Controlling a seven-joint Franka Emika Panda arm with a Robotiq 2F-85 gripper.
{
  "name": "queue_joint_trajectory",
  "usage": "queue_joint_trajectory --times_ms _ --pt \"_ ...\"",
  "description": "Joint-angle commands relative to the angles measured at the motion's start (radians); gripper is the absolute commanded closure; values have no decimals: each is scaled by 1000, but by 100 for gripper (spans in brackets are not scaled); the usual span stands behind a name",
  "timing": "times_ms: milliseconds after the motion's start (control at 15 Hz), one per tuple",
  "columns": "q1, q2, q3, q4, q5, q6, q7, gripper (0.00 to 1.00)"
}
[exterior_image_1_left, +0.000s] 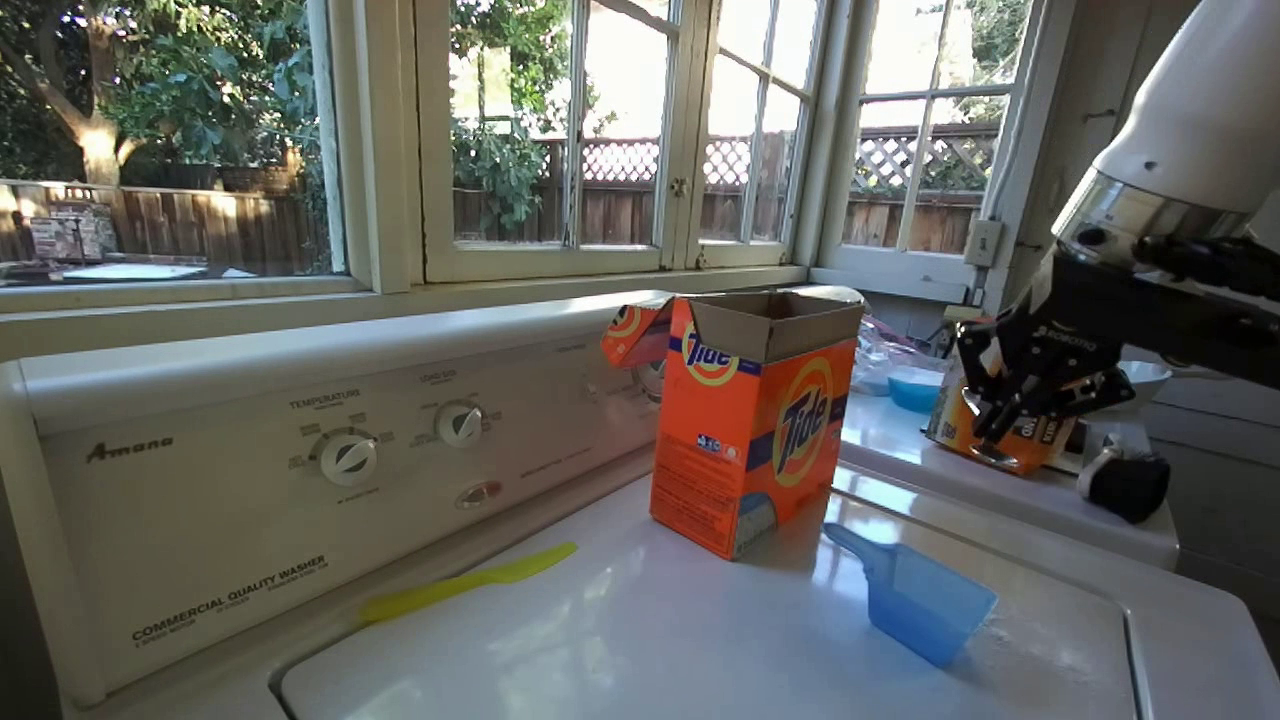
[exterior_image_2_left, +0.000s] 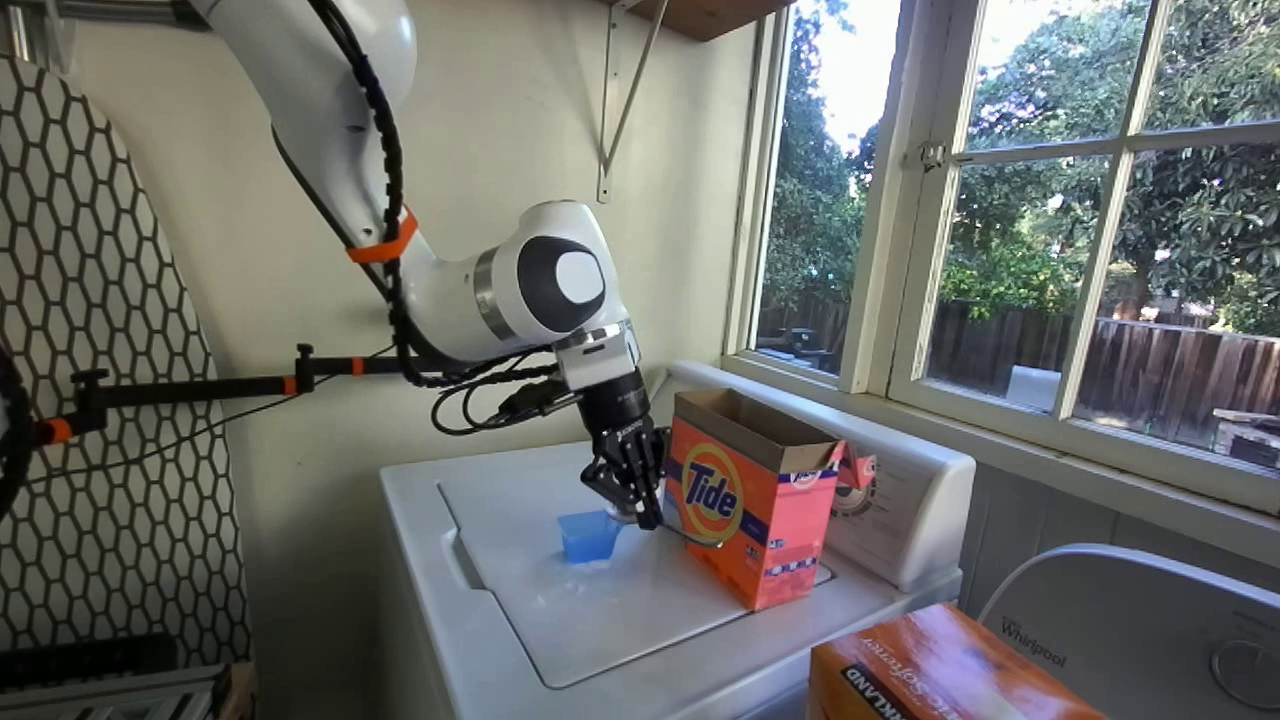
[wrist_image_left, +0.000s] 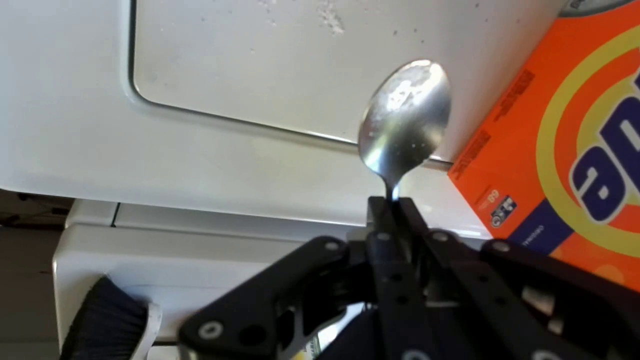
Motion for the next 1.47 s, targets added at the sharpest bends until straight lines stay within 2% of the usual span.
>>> queue_joint_trajectory --times_ms 0,600,1400 --pt "-14 7 -12 -62 0 89 20 98" --pt "-26 155 -32 -41 -22 204 50 98" --pt "-6 309 -41 51 -31 206 120 98"
